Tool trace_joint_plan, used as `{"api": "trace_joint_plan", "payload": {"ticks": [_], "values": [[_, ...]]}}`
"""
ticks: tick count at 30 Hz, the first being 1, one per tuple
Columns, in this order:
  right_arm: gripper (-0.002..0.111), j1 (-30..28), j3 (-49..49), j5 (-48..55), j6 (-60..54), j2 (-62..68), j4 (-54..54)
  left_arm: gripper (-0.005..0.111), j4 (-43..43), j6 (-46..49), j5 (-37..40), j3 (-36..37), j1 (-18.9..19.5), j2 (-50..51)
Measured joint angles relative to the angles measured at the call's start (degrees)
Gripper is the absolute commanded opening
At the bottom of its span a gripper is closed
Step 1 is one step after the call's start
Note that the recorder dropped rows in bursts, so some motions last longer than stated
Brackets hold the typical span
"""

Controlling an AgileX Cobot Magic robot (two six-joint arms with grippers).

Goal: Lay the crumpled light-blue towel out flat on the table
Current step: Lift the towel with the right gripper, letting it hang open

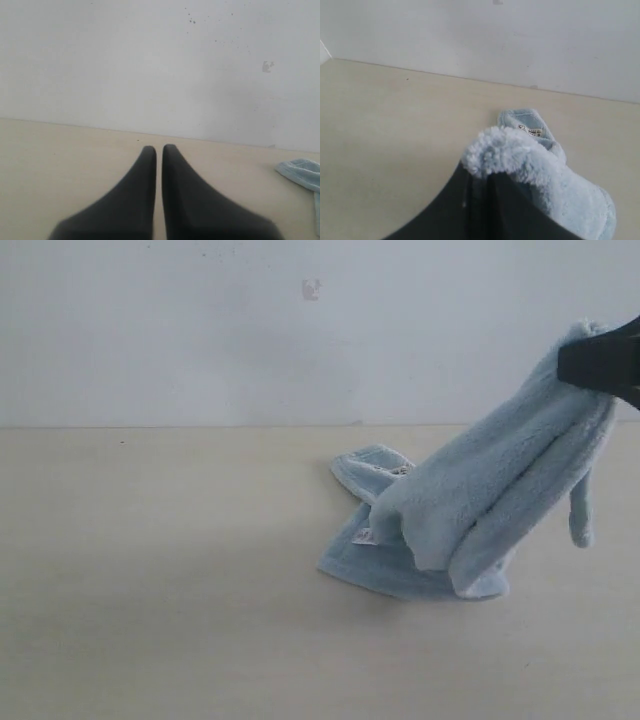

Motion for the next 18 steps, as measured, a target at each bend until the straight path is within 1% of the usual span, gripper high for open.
{"api": "trace_joint_plan", "payload": {"ticks": [8, 18], "values": [[0.004, 0.0, 5.8, -1.5, 1.0, -0.3, -1.1, 0.004, 0.0, 0.0, 0.0, 0.0, 0.0, 0.0], [0.004, 0.0, 6.2, -1.8, 1.0, -0.3, -1.3, 0.004, 0.0, 0.0, 0.0, 0.0, 0.0, 0.0]]}}
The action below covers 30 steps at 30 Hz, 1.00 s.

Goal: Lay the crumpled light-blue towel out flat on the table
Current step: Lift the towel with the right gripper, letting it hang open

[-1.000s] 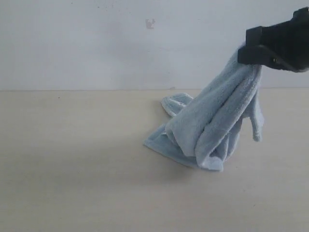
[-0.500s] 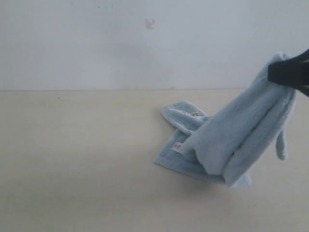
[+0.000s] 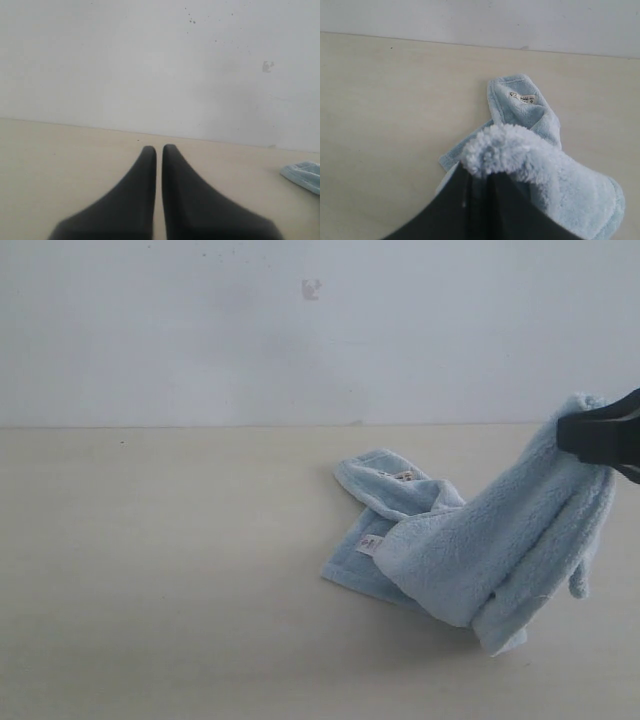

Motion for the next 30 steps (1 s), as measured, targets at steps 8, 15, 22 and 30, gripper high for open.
{"api": "trace_joint_plan", "payload": {"ticks": [8, 15, 22, 30], "values": [[0.004, 0.0, 0.0, 0.0, 0.0, 0.0, 0.0, 0.004, -3.4, -2.8, -0.7, 0.0, 0.0, 0.0], [0.004, 0.0, 0.0, 0.0, 0.0, 0.0, 0.0, 0.004, -14.5, -12.4, 6.6, 0.0, 0.0, 0.0], [0.004, 0.0, 0.0, 0.0, 0.0, 0.0, 0.0, 0.004, -31.7, -5.7, 16.0, -0.2, 0.0, 0.0], [0.004, 0.0, 0.0, -0.4, 0.0, 0.0, 0.0, 0.004, -64.7, 32.5, 27.4, -5.6, 0.0, 2.6]]}}
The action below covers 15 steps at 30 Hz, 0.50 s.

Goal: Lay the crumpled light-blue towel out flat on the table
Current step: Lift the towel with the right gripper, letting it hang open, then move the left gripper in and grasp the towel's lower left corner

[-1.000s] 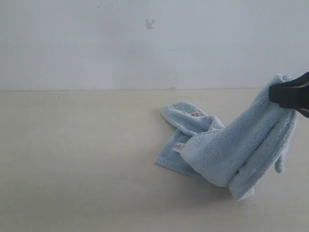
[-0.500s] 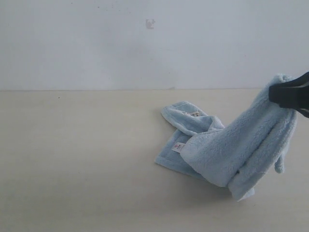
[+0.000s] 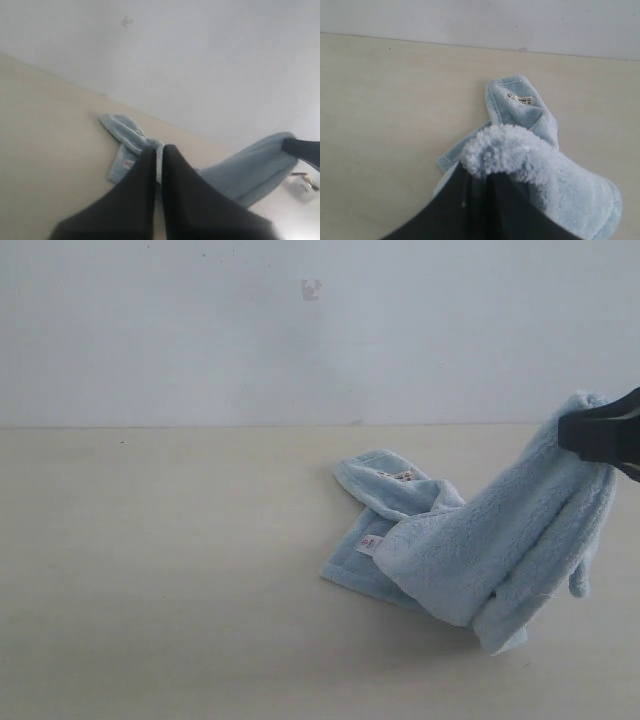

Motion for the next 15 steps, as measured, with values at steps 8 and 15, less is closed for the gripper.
{"api": "trace_joint_plan", "payload": {"ticks": [8, 15], "values": [[0.004, 0.0, 0.0, -0.1, 0.0, 0.0, 0.0, 0.004, -12.7, 22.2, 8.3, -0.9, 0.0, 23.9], [0.004, 0.0, 0.0, -0.1, 0.0, 0.0, 0.0, 0.004, -18.2, 39.8, 16.1, -11.6, 0.0, 49.7]]}}
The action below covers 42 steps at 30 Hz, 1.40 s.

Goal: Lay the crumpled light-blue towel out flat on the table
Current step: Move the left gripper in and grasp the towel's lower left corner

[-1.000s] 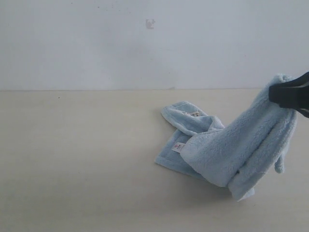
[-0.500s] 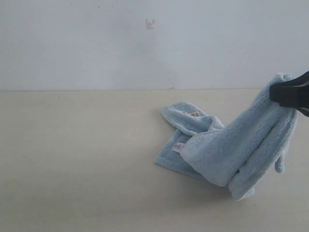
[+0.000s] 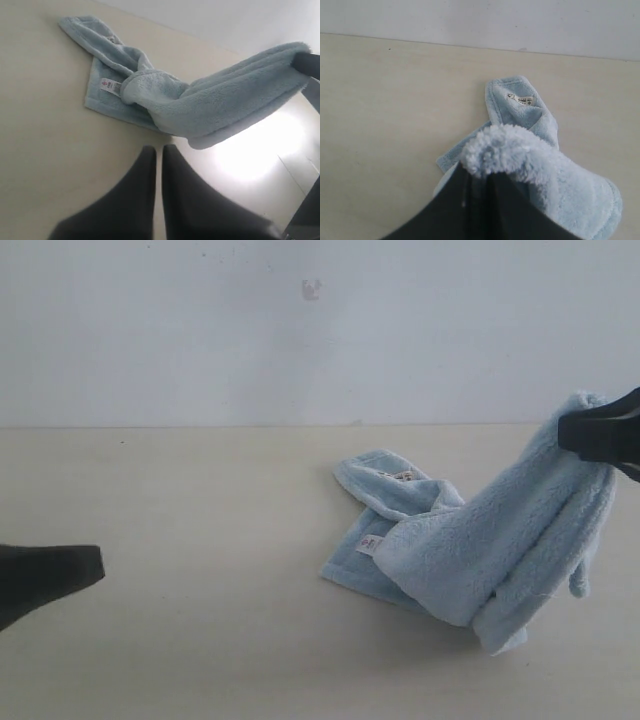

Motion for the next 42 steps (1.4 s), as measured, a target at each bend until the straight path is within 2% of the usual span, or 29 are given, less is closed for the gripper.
{"api": "trace_joint_plan", "payload": {"ticks": [4, 6, 8, 9, 10, 11, 12, 15, 17, 21, 26, 42], "values": [[0.004, 0.0, 0.0, 0.0, 0.0, 0.0, 0.0, 0.004, -0.4, 4.6, 1.8, -6.7, 0.0, 14.7], [0.004, 0.0, 0.0, -0.7, 0.0, 0.0, 0.0, 0.011, -0.7, 7.0, 4.2, -11.8, -1.0, 24.7], [0.004, 0.0, 0.0, -1.8, 0.0, 0.0, 0.0, 0.030, -0.8, 9.3, 5.6, -15.9, -3.7, 32.5], [0.004, 0.0, 0.0, -2.3, 0.0, 0.0, 0.0, 0.047, -0.8, 10.5, 6.0, -18.3, -5.8, 37.2], [0.004, 0.0, 0.0, -2.9, 0.0, 0.0, -0.3, 0.055, -0.8, 12.4, 6.1, -21.5, -8.9, 42.3], [0.004, 0.0, 0.0, -3.0, 0.0, 0.0, -0.4, 0.066, -0.8, 13.5, 6.1, -23.4, -10.3, 44.9], [0.004, 0.0, 0.1, -3.4, 0.0, 0.0, -0.5, 0.070, -0.8, 14.5, 5.8, -27.2, -12.7, 49.1], [0.004, 0.0, 1.8, -5.1, 0.0, 0.0, -0.5, 0.070, 1.0, 14.8, 2.2, -35.9, -17.3, 56.8], [0.004, 0.0, 2.4, -6.3, 0.0, 0.0, -0.5, 0.070, 6.8, 11.5, -2.4, -41.3, -19.5, 59.9], [0.004, 0.0, 2.4, -6.9, 0.2, 0.0, -0.5, 0.070, 18.3, 3.1, -9.0, -47.7, -21.9, 62.0], [0.004, 0.0, 2.5, -7.2, 0.2, 0.0, -0.5, 0.070, 30.8, -6.7, -13.6, -53.9, -24.1, 64.6], [0.004, 0.0, 2.7, -7.5, 0.2, 0.0, -0.5, 0.070, 36.8, -10.0, -18.4, -61.8, -26.7, 72.0]]}}
